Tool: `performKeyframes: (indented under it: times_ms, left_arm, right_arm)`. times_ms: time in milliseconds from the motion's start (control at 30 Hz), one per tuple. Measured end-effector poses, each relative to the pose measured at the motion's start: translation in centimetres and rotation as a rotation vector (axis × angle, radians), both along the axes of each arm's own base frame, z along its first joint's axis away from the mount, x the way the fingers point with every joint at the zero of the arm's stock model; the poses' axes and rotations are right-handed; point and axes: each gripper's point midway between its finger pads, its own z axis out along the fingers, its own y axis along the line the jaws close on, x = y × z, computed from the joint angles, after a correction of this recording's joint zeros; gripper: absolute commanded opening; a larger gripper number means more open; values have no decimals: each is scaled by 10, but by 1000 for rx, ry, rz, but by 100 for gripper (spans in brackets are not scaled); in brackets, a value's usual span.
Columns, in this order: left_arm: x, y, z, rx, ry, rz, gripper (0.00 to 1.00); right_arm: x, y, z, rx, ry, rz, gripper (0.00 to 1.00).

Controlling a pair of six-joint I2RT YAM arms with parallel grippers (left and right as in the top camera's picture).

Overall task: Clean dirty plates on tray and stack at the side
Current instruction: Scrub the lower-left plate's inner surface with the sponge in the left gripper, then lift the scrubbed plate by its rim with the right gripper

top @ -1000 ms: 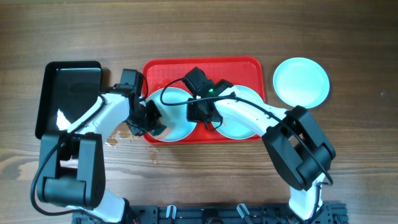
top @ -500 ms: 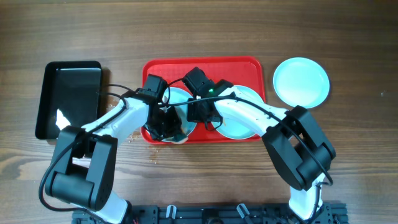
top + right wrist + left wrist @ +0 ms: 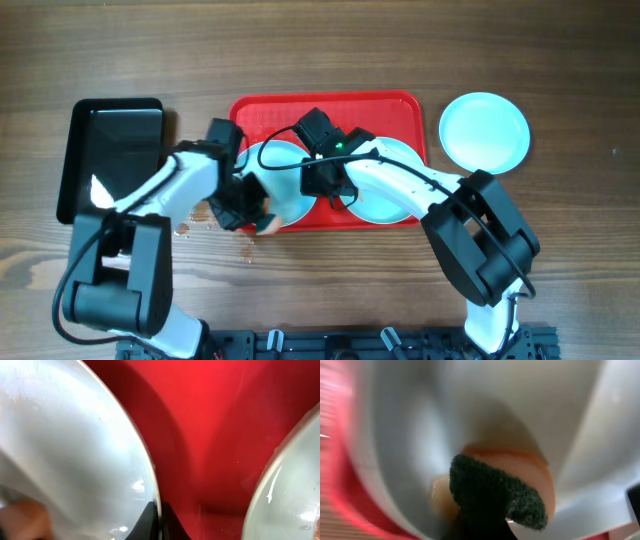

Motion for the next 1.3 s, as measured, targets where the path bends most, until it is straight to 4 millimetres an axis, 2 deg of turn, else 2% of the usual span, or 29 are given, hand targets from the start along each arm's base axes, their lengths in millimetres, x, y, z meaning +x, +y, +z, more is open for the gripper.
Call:
performKeyframes:
  times_ms: [300, 433, 633, 767, 900, 1033, 1133, 1267, 1300]
  left_arm:
    - [18, 20, 0, 48, -61, 54, 4]
    - [46, 26, 4, 90, -165, 49, 4]
    - [66, 25, 9, 84, -246, -7, 4]
    - [74, 19, 20, 47, -290, -34, 4]
    - [74, 11, 41, -16, -336, -50, 4]
    - [67, 0, 66, -87, -377, -95, 4]
    - [55, -3, 83, -115, -385, -119, 4]
    - [35, -3, 92, -122, -350, -158, 4]
    - [30, -2, 92, -120, -333, -167, 4]
  right_arm:
    - [0, 0, 0, 0, 0, 0, 4]
    - [0, 0, 0, 0, -1, 0, 4]
    - [1, 1, 0, 3, -5, 0, 4]
    - [3, 2, 1, 8, -14, -1, 4]
    - [10, 3, 2, 5, -48, -2, 4]
    - [13, 1, 2, -1, -59, 9, 4]
    - [19, -2, 3, 0, -77, 31, 4]
    - [30, -8, 9, -12, -129, 74, 4]
    - [36, -10, 16, -17, -153, 68, 4]
